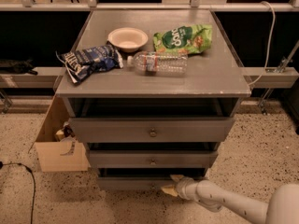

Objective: Open bottom drawer

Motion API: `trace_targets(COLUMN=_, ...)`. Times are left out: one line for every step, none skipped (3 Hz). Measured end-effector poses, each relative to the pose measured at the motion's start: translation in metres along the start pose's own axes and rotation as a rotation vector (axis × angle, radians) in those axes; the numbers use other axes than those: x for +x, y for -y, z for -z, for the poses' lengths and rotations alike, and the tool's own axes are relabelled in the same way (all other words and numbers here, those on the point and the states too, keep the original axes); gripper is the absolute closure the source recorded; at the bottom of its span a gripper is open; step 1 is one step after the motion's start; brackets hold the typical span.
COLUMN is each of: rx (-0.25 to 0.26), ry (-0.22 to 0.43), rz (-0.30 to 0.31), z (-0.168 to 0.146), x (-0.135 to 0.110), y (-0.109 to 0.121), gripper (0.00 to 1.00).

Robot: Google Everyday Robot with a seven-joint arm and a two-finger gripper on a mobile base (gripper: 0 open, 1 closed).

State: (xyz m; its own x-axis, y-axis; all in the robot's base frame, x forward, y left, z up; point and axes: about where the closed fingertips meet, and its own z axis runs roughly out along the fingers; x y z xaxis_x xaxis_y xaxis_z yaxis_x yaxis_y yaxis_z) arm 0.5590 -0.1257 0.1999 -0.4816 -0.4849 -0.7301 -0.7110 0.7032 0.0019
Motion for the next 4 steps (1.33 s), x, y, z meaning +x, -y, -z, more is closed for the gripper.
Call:
trace_targets(rx=0.0, ry=0.0, rz=0.0, z=0.0, x=0.0, y=0.0, gripper=0.55)
trace_targets(rx=0.0, ry=0.0, rz=0.0, z=0.0, x=0.0, y=-0.0001, gripper=0.78)
trace_targets(rx=0.0, ry=0.0, rz=0.0, z=-0.0001, x=0.0, y=-0.0001, gripper=0.92)
trace_targets(rx=0.0, ry=0.0, rz=0.0, z=0.0002, x=-0.0005, y=-0.0003, gripper=1.0)
